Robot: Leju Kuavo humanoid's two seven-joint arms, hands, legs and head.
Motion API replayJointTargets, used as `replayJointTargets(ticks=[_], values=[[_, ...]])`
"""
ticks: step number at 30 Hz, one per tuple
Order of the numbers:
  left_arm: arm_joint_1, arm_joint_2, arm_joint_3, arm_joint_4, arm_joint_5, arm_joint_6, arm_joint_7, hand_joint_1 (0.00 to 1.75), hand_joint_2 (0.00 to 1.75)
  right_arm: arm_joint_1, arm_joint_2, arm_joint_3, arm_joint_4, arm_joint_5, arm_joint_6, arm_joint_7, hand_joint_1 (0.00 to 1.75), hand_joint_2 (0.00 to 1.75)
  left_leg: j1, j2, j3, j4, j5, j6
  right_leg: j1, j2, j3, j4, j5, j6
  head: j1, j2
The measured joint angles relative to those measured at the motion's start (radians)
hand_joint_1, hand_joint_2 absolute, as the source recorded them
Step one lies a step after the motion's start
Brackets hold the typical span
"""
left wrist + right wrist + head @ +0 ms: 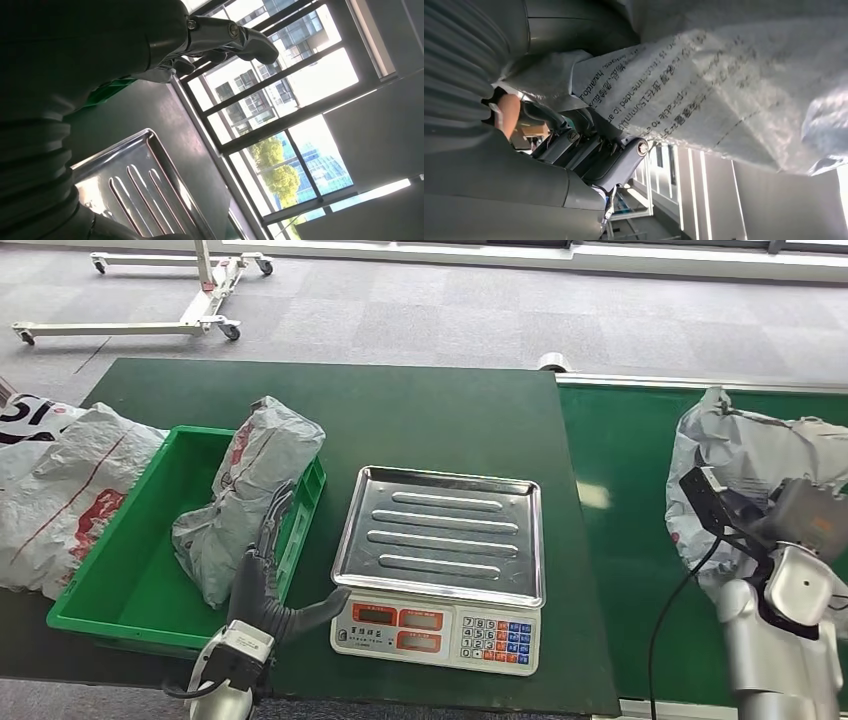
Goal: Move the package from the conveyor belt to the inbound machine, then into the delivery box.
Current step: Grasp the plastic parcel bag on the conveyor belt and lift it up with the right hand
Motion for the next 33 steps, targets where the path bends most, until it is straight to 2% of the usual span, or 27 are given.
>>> replayJointTargets(ticks=[2,4,5,9,11,18,21,27,33], values=[[-0.001,0.0,0.0,0.0,0.0,0.0,0.0,0.0,1.75,0.017,0.006,0.03,-0.064,0.0,0.019,0.014,1.75,1.75,0.0,0.0,0.0,0.0,0.0,0.0,0.0,0.001,0.0,0.0,0.0,0.0,0.0,0.0],[-0.001,0.0,0.0,-0.001,-0.002,0.001,0.0,0.0,1.75,0.033,0.015,0.065,-0.118,-0.007,0.02,-0.009,1.75,1.75,0.0,0.0,0.0,0.0,0.0,0.0,0.0,0.001,0.0,0.0,0.0,0.0,0.0,0.0],[-0.001,0.0,0.0,-0.001,-0.002,0.002,0.0,0.0,1.75,0.04,0.023,0.082,-0.144,-0.021,0.018,-0.048,1.75,1.75,0.0,0.001,0.0,0.0,0.0,0.0,0.0,0.001,0.0,0.0,0.0,0.0,0.0,0.0],[-0.001,0.0,0.0,-0.002,-0.008,0.01,0.0,0.0,1.75,0.089,0.078,0.176,-0.261,-0.098,0.016,-0.302,1.75,1.75,0.001,0.002,0.0,0.0,0.0,0.0,0.001,0.002,0.0,0.0,0.0,0.0,0.0,0.0],[0.0,0.0,0.0,-0.002,-0.008,0.017,0.0,0.0,1.75,0.121,0.1,0.249,-0.322,-0.098,0.009,-0.364,1.75,1.75,0.002,0.001,0.0,0.0,0.0,-0.001,0.002,0.0,-0.001,0.0,-0.001,-0.001,0.0,0.0],[0.003,0.0,0.0,-0.002,-0.009,0.028,0.0,0.0,1.75,0.159,0.113,0.551,-0.455,-0.113,0.01,-0.437,1.75,1.75,0.002,0.002,-0.001,0.0,0.0,-0.001,0.002,0.001,-0.001,0.0,-0.001,-0.001,0.0,0.0],[0.009,0.0,0.0,-0.002,-0.007,0.038,0.0,0.0,1.75,0.151,0.113,0.638,-0.466,-0.142,0.023,-0.464,1.75,1.75,0.002,0.001,-0.001,0.0,0.0,-0.001,0.001,0.0,-0.001,0.0,-0.001,-0.001,0.0,0.0],[0.024,0.0,0.0,-0.002,0.0,0.052,0.0,0.0,1.75,0.135,0.113,0.727,-0.467,-0.167,0.032,-0.482,1.75,1.75,0.002,0.001,-0.001,0.0,0.0,-0.001,0.001,0.0,-0.001,0.0,-0.001,-0.001,0.0,0.0],[0.025,0.0,0.0,-0.001,0.001,0.051,0.0,0.0,1.75,0.118,0.113,0.755,-0.466,-0.172,0.034,-0.469,1.75,1.75,0.002,0.001,-0.001,0.0,0.0,-0.001,0.002,0.0,-0.001,0.0,-0.001,-0.001,0.0,0.0]])
